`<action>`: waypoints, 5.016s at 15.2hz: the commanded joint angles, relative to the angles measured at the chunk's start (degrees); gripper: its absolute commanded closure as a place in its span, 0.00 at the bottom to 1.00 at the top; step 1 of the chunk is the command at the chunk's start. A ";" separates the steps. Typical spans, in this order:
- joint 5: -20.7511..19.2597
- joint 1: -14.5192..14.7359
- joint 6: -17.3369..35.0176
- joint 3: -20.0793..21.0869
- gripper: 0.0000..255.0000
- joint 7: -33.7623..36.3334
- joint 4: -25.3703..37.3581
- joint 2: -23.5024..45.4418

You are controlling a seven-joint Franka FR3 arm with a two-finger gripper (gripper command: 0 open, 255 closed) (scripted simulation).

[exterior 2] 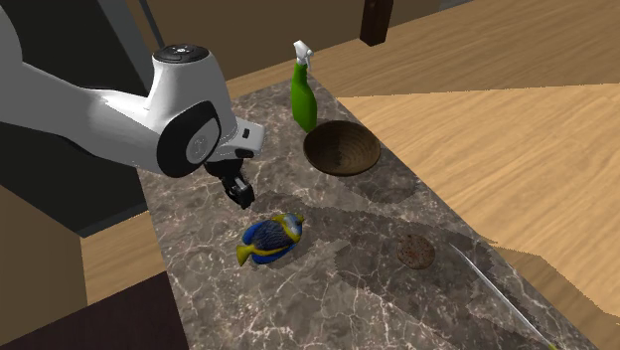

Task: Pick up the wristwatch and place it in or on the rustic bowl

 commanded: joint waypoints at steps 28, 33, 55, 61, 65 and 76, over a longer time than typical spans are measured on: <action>10.27 -0.15 -16.20 0.60 1.00 -7.51 3.81 -13.93; 11.42 0.00 -20.35 0.15 1.00 -8.43 5.61 -16.49; -2.87 -3.79 -34.69 -6.18 1.00 -13.08 50.83 16.89; -4.34 -3.21 -34.99 -7.18 1.00 -13.73 56.79 22.72; -4.76 -3.18 -32.44 -7.41 1.00 -13.45 55.18 23.71; -5.60 -3.01 -28.16 -7.91 1.00 -12.91 52.92 25.82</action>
